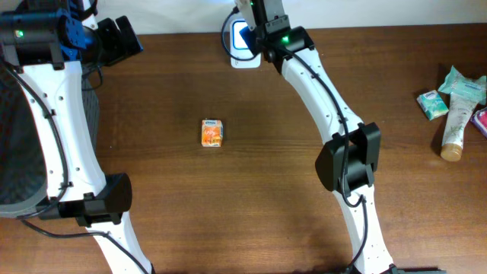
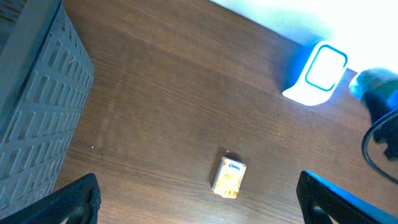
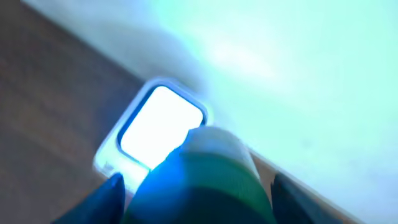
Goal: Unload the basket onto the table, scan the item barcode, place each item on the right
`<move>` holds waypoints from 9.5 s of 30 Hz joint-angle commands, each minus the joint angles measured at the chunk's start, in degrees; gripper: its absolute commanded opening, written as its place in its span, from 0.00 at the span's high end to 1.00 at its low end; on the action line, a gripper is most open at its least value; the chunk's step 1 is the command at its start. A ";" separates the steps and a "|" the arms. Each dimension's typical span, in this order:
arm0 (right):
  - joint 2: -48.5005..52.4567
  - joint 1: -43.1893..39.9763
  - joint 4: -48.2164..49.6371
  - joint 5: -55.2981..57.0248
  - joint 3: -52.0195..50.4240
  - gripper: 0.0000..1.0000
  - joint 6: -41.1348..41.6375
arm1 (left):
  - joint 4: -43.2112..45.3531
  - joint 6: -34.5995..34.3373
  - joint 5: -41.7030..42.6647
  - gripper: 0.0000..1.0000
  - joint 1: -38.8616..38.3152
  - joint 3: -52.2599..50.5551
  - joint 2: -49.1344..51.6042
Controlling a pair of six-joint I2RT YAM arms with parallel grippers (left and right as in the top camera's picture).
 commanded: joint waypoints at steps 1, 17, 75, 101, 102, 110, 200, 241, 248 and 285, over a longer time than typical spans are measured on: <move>-0.63 0.94 3.63 2.75 1.44 0.51 -4.52 | 0.00 0.87 0.22 0.01 0.13 0.13 -0.90; 2.43 2.95 10.99 16.55 1.20 0.52 -1.86 | 0.00 0.87 0.22 0.01 0.13 0.13 -0.90; -5.40 10.75 -26.60 -24.26 -15.47 0.09 51.45 | 0.00 0.87 0.24 0.01 0.09 0.13 -0.90; 3.26 23.91 -21.88 2.56 -15.56 0.58 48.33 | 0.00 0.87 0.22 0.01 0.13 0.13 -0.90; 3.26 23.71 -22.21 2.56 -15.56 0.65 46.14 | 0.00 0.87 0.22 0.01 0.13 0.13 -0.90; 4.83 20.79 -23.71 2.51 -15.56 0.61 45.38 | 0.00 0.87 0.22 0.01 0.13 0.13 -0.90; -7.91 -48.35 -37.35 14.29 -2.40 0.78 40.52 | 0.00 0.87 0.22 0.01 0.13 0.13 -0.90; -92.63 -33.64 -48.48 -14.47 -74.86 0.01 39.67 | 0.00 0.87 0.24 0.01 0.13 0.13 -0.90; -86.44 -33.62 -48.35 -12.74 -74.90 0.01 38.99 | 0.00 0.87 0.22 0.01 0.13 0.13 -0.90; -141.41 -21.05 32.65 -14.78 -140.89 0.01 19.06 | 0.00 0.87 0.22 0.01 0.13 0.13 -0.90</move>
